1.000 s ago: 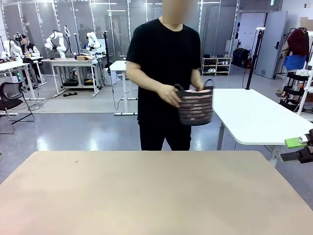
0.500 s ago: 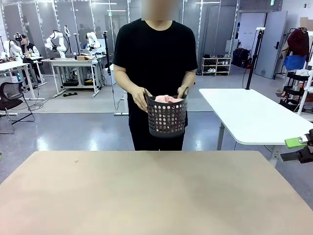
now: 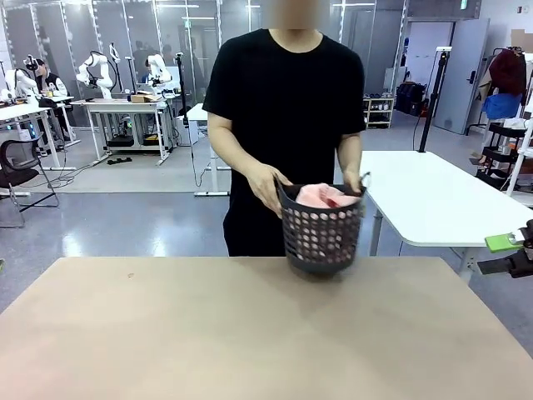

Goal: Fold the towel.
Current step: Grab the top end of the 100 cm Hotel Towel extended by the human.

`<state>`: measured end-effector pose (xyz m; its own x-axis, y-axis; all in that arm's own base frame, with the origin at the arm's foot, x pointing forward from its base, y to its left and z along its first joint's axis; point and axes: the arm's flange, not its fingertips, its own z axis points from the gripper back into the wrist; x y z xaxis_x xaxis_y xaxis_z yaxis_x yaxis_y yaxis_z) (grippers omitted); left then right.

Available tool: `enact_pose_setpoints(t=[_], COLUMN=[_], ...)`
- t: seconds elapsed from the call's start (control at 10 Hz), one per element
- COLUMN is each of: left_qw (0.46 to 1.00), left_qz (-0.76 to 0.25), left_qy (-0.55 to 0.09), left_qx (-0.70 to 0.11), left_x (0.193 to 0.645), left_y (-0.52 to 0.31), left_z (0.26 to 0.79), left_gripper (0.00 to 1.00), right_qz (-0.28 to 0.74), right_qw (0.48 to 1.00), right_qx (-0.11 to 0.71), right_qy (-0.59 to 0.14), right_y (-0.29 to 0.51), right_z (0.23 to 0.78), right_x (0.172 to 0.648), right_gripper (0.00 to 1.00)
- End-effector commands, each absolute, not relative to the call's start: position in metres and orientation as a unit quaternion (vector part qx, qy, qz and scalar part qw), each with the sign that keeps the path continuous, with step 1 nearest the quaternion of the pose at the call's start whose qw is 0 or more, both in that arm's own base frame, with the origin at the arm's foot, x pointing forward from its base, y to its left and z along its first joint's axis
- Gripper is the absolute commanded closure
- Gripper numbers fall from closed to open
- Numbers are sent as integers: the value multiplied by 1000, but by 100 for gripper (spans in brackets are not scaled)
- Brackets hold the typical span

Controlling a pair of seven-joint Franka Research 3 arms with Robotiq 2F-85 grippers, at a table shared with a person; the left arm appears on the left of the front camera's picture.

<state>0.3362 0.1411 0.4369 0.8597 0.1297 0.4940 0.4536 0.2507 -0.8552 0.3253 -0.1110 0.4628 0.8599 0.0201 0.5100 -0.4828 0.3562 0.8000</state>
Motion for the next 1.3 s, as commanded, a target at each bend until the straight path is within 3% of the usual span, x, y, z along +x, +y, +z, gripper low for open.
enact_pose_setpoints(t=[0.0, 1.2], left_qw=[745, 745], left_qz=[-113, -113], left_qy=[-248, -248], left_qx=[-608, -608], left_x=[336, 336], left_y=[141, 141], left_z=[435, 435], left_gripper=[0, 0], right_qz=[165, 165], right_qw=[789, 789], right_qx=[549, 549], right_qy=[-222, -222], right_y=[-111, -111], right_z=[462, 462], right_x=[328, 328], right_gripper=[0, 0])
